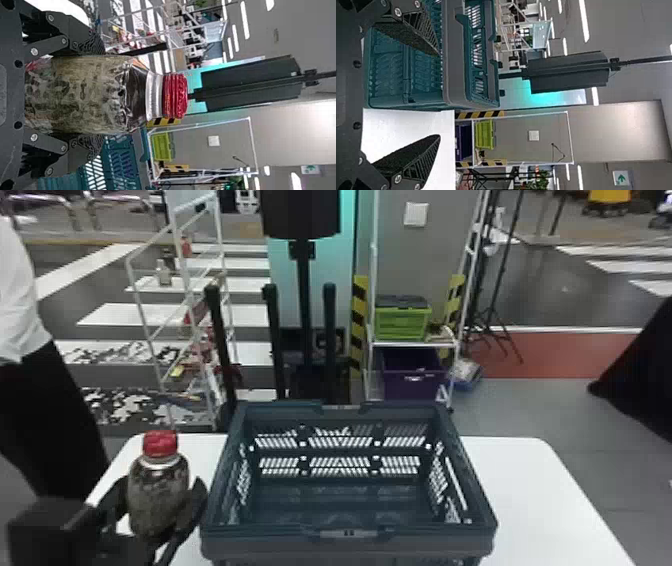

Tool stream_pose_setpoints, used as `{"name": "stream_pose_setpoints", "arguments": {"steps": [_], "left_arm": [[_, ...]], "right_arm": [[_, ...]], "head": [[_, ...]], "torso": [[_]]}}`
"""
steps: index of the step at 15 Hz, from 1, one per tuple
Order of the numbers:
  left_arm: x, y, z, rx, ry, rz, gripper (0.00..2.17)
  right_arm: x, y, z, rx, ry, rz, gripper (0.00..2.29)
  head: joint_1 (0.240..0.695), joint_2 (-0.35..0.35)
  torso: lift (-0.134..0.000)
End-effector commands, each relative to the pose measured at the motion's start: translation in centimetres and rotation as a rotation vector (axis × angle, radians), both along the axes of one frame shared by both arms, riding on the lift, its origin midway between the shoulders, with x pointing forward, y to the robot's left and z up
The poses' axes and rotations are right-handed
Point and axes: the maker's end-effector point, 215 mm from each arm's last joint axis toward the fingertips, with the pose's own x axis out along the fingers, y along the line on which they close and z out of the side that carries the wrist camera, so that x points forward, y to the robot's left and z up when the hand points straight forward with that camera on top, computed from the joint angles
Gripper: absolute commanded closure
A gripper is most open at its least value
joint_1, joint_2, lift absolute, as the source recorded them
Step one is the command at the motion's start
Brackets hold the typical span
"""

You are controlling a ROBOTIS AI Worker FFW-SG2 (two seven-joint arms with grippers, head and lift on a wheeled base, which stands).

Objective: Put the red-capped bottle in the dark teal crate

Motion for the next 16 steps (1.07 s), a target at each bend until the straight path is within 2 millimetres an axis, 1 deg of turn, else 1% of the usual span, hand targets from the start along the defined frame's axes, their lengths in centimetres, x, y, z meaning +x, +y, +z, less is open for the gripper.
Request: {"name": "stream_pose_setpoints", "arguments": {"steps": [1,3,4,5,6,8,10,12,14,15,16], "left_arm": [[3.0,0.0,1.8,0.034,0.083,-0.052,1.79],[5.1,-0.6,0.5,0.023,0.208,-0.117,1.79],[6.0,-1.6,0.0,0.021,0.245,-0.155,1.79],[7.5,-3.2,0.3,0.05,0.251,-0.213,1.79],[8.5,-4.9,-0.4,0.067,0.298,-0.271,1.79],[10.8,-8.0,-1.2,0.114,0.343,-0.37,1.79],[12.4,-11.4,-2.2,0.143,0.395,-0.467,1.79],[13.8,-13.6,-4.4,0.174,0.485,-0.552,1.79],[14.6,-15.9,-7.1,0.192,0.563,-0.649,1.79],[15.0,-17.2,-8.2,0.192,0.58,-0.699,1.79],[15.5,-18.3,-9.7,0.208,0.595,-0.748,1.79]], "right_arm": [[0.0,-0.3,-0.3,-0.003,0.01,-0.006,0.15],[0.1,-0.3,-0.4,-0.004,0.011,-0.008,0.15],[0.0,-0.4,-0.4,-0.003,0.012,-0.011,0.15],[0.0,-0.6,-0.4,-0.006,0.011,-0.014,0.15],[0.0,-0.8,-0.5,-0.009,0.016,-0.018,0.15],[0.0,-1.2,-0.5,-0.009,0.017,-0.024,0.15],[0.0,-1.3,-0.7,-0.009,0.023,-0.03,0.15],[0.0,-1.6,-0.6,-0.008,0.017,-0.042,0.15],[-0.3,-1.9,-0.5,-0.003,0.009,-0.055,0.15],[-0.5,-2.1,-0.5,-0.003,0.005,-0.064,0.15],[-0.7,-2.4,-0.6,-0.006,0.006,-0.07,0.15]], "head": [[0.499,0.0],[0.499,0.0],[0.499,0.0],[0.499,0.0],[0.499,0.0],[0.499,0.0],[0.499,0.0],[0.499,0.0],[0.499,0.0],[0.499,0.0],[0.499,0.0]], "torso": [[0.0],[0.0],[0.0],[0.0],[0.0],[0.0],[0.0],[0.0],[0.0],[0.0],[0.0]]}}
